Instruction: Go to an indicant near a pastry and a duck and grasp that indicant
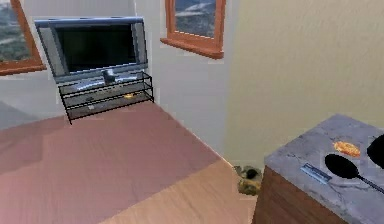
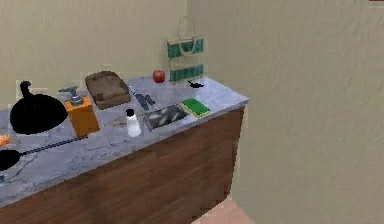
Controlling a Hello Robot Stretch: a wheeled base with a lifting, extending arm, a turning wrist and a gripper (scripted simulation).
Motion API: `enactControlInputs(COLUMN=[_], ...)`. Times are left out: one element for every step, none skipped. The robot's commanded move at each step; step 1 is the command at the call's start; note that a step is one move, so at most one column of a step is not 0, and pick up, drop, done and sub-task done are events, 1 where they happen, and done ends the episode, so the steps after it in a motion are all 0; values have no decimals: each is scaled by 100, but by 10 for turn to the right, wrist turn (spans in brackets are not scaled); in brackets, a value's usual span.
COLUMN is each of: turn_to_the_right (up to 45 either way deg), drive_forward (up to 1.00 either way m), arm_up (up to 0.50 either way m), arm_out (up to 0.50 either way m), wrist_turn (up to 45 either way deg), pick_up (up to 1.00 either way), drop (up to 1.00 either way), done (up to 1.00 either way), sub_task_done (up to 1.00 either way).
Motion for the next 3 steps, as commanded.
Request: enactControlInputs(turn_to_the_right=[-150,0,-210], drive_forward=[0,45,0], arm_up=[0,0,0], arm_out=[0,0,0], wrist_turn=[0,0,0], pick_up=[0,0,0], drop=[0,0,0], done=[0,0,0], sub_task_done=[0,0,0])
